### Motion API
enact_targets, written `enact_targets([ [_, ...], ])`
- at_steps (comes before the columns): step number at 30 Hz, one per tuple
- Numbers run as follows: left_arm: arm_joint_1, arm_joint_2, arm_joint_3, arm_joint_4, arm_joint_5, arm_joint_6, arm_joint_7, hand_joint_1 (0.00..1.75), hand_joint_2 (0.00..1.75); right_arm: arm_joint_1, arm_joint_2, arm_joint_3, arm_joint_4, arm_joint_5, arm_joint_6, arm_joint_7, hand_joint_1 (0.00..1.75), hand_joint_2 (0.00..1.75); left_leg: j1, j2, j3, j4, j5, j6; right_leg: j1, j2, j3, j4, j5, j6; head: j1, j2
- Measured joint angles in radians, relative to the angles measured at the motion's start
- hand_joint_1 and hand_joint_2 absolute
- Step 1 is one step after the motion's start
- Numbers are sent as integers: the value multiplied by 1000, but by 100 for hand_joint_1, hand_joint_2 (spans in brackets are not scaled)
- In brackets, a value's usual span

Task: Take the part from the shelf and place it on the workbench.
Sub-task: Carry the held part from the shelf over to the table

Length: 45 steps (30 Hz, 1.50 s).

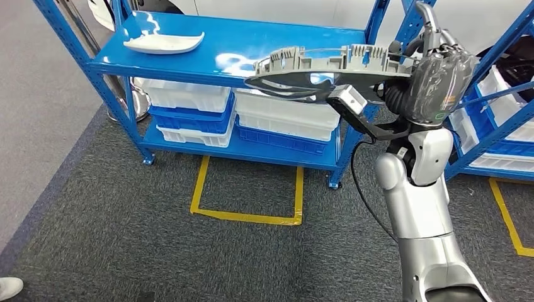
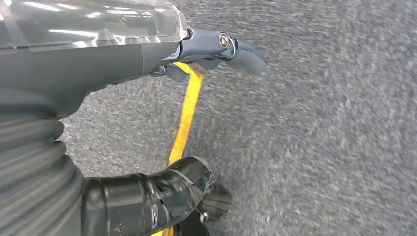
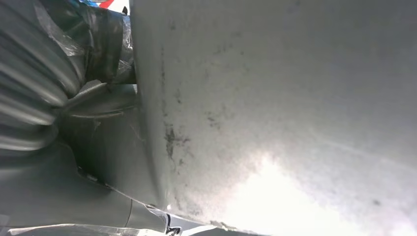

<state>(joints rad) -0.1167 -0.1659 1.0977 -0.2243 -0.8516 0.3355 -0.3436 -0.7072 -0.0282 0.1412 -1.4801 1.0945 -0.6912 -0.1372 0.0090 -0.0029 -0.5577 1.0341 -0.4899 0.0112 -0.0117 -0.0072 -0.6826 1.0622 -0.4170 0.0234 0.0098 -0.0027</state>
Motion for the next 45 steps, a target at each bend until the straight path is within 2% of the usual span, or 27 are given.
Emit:
enact_targets([
  [2, 1, 0, 1, 0, 1, -1, 1, 0, 175, 0, -6, 2, 2, -10, 0, 2, 175, 175, 2, 4, -16, -7, 17, 21, -1, 5, -23, 71, -75, 5, 1, 0],
  [4, 1, 0, 2, 0, 1, -1, 4, 0, 175, 3, -11, 5, 4, -20, 0, 5, 175, 175, -4, 4, -38, -3, 32, 33, -1, 5, -51, 194, -158, 6, 2, 0],
  [5, 2, 0, 2, 0, 1, -1, 5, 0, 175, 4, -13, 6, 5, -22, 0, 5, 175, 175, -8, 4, -49, 1, 39, 35, -1, 5, -55, 242, -174, 5, 2, 0],
  [7, 3, 1, 2, 0, 1, -1, 7, 0, 175, 8, -16, 6, 7, -24, 0, 6, 175, 175, -14, 4, -72, 7, 51, 36, 1, 5, -22, 246, -148, -3, 2, 0],
  [9, 3, 1, 2, 0, 0, 0, 6, 0, 175, 9, -19, 8, 8, -32, 0, 6, 175, 175, -18, 2, -90, 12, 61, 35, 9, 6, 66, 129, -108, -20, 2, 0],
  [11, 3, 1, 2, 0, -4, 1, 2, 0, 175, 8, -22, 10, 7, -47, 0, 4, 175, 175, -18, -1, -99, 12, 74, 27, 17, 7, 140, 8, -108, -33, 1, 0],
  [12, 3, 0, 2, 0, -7, 3, -1, 0, 175, 8, -24, 12, 6, -55, 0, -1, 175, 175, -16, -3, -102, 9, 82, 22, 21, 7, 156, -23, -115, -35, 2, 0],
  [15, 6, 2, 2, 0, -12, 11, -5, 0, 175, 10, -27, 13, -3, -70, 0, -25, 175, 175, -14, -9, -110, 2, 92, 6, 20, -6, 156, -56, -91, -40, 2, 0],
  [17, 9, 3, 2, 0, -13, 15, -5, 0, 175, 14, -28, 13, -8, -73, 0, -33, 175, 175, -12, -10, -133, 57, 35, -5, 11, -20, 147, -71, -69, -48, 1, 0],
  [19, 11, 3, 2, 0, -13, 15, -5, 0, 175, 17, -28, 13, -10, -74, 0, -35, 175, 175, -6, -7, -170, 178, -45, -17, 11, -34, 130, -70, -57, -51, 0, 0],
  [20, 12, 3, 2, 0, -13, 15, -5, 0, 175, 20, -28, 13, -10, -75, 0, -35, 175, 175, -2, -5, -182, 231, -60, -24, 11, -43, 121, -66, -54, -50, 0, 0],
  [21, 12, 3, 2, 0, -13, 15, -5, 0, 175, 23, -28, 13, -10, -77, 0, -35, 175, 175, 1, -4, -181, 257, -55, -30, 10, -52, 112, -60, -51, -49, 0, 0],
  [22, 12, 3, 2, 0, -13, 15, -5, 0, 175, 25, -28, 13, -10, -78, 0, -35, 175, 175, 5, 0, -163, 247, -33, -36, 9, -61, 102, -53, -50, -48, 0, 0],
  [23, 12, 4, 2, 0, -14, 15, -4, 0, 175, 27, -28, 13, -10, -80, 0, -35, 175, 175, 8, 10, -128, 201, -4, -40, 7, -70, 93, -44, -50, -46, 0, 0],
  [25, 11, 4, 2, 0, -16, 15, -4, 0, 175, 29, -30, 12, -14, -88, 0, -36, 175, 175, 4, 53, -51, 77, 14, -44, 7, -87, 79, -28, -51, -40, 0, 0],
  [27, 8, 4, 2, 0, -17, 14, -5, 0, 175, 34, -33, 9, -21, -99, 0, -43, 175, 175, -5, 79, -21, 13, 4, -33, 13, -106, 71, -19, -49, -31, 1, 0],
  [29, 9, 5, 2, 0, -16, 14, -6, 0, 175, 43, -37, 4, -29, -108, 0, -51, 175, 175, -6, 60, -24, 2, 10, -12, 16, -126, 70, -17, -47, -21, 2, 0],
  [31, 11, 6, 3, 0, -15, 14, -5, 0, 175, 57, -45, -1, -35, -114, 0, -57, 175, 175, -3, 37, -27, -8, 21, 10, 10, -94, 62, 6, -70, -9, 2, 0],
  [33, 10, 6, 3, 0, -15, 14, -4, 0, 175, 72, -59, -8, -38, -117, 0, -61, 175, 175, -2, 15, -35, -14, 34, 28, 3, -28, 27, 94, -134, -2, 2, 0],
  [35, 9, 6, 3, 0, -16, 14, -3, 0, 175, 87, -73, -14, -38, -114, 0, -61, 175, 175, -4, -12, -47, -13, 44, 36, 2, 1, -16, 208, -191, -1, 2, 0],
  [36, 10, 6, 3, 0, -16, 14, -3, 0, 175, 94, -79, -16, -38, -109, 0, -58, 175, 175, -5, -26, -52, -13, 48, 36, 2, 5, -23, 234, -196, -2, 2, 0],
  [37, 12, 6, 3, 0, -17, 14, -3, 0, 175, 99, -86, -17, -38, -102, 0, -51, 175, 175, -5, -41, -57, -11, 53, 34, 1, 6, -12, 225, -183, -2, 2, 0],
  [38, 13, 6, 3, 0, -17, 14, -3, 0, 175, 103, -94, -17, -37, -95, 1, -42, 175, 175, -5, -55, -62, -9, 56, 32, -2, 11, 18, 177, -154, -3, 2, 0],
  [40, 13, 6, 4, 0, -18, 13, -3, 0, 175, 105, -119, -17, -33, -84, 2, -25, 175, 175, -5, -83, -73, -1, 61, 25, -9, 50, 86, 53, -107, -5, 2, 0],
  [42, 13, 7, 4, 0, -19, 13, -3, 0, 175, 107, -146, -19, -25, -79, 4, -16, 175, 175, -4, -109, -88, 5, 70, 14, -11, 85, 114, -9, -96, -5, 2, 0],
  [44, 17, 7, 4, 0, -19, 12, -3, 0, 175, 110, -165, -20, -15, -77, 9, -11, 175, 175, -2, -133, -99, 3, 81, -1, -11, 75, 111, -14, -92, -9, 1, 0],
  [45, 20, 8, 4, 0, -19, 11, -3, 0, 175, 112, -174, -20, -9, -77, 14, -10, 175, 175, -3, -128, -104, 6, 81, -7, -12, 62, 110, -17, -87, -14, 1, 0],
])
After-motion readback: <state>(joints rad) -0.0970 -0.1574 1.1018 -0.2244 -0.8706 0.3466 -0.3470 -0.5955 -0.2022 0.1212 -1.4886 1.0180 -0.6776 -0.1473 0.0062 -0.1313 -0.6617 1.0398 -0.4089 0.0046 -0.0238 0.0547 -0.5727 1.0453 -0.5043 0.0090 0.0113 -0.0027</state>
